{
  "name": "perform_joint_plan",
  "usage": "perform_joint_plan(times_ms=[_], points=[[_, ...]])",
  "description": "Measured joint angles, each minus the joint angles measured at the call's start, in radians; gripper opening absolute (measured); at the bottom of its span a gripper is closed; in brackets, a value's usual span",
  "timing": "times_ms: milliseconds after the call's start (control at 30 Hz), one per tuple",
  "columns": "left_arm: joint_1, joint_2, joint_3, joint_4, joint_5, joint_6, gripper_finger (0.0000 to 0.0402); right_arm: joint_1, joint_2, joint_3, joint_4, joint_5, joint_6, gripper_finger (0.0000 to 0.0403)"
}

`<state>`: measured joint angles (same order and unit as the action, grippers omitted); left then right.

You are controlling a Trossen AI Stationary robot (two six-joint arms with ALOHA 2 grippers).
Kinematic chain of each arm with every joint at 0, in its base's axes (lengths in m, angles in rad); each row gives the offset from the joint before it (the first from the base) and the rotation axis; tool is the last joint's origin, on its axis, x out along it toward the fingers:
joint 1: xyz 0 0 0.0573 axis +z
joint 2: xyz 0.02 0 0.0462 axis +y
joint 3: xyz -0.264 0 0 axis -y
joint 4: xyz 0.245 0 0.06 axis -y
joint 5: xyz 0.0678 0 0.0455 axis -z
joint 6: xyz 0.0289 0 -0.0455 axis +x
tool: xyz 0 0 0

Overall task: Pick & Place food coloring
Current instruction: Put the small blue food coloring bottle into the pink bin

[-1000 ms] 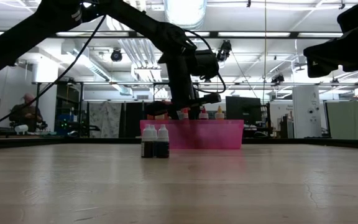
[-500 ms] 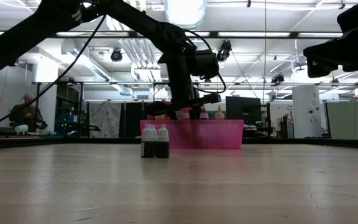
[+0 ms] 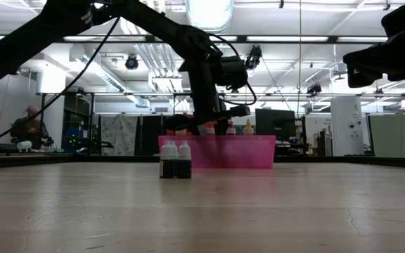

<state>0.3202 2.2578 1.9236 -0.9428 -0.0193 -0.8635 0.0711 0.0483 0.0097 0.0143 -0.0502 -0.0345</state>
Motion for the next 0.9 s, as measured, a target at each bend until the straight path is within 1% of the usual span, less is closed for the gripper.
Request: perform_joint_plan(times_ms=[167, 433, 733, 900], points=[[0.000, 0.000, 0.001, -0.002, 0.003, 0.003, 0.0110, 0.000, 0.000, 0.000, 0.000, 0.000, 0.000, 0.0008], [0.000, -0.001, 0.067, -0.077, 0.010, 0.034, 0.0110, 0.001, 0.000, 0.000, 0.000, 0.000, 0.000, 0.0008], [0.000, -0.001, 0.114, -0.160, 0.010, 0.066, 0.0110, 0.001, 0.000, 0.000, 0.000, 0.000, 0.000, 0.0008], [-0.007, -0.023, 0.140, -0.205, 0.028, 0.123, 0.0110, 0.001, 0.000, 0.000, 0.000, 0.000, 0.000, 0.0008]])
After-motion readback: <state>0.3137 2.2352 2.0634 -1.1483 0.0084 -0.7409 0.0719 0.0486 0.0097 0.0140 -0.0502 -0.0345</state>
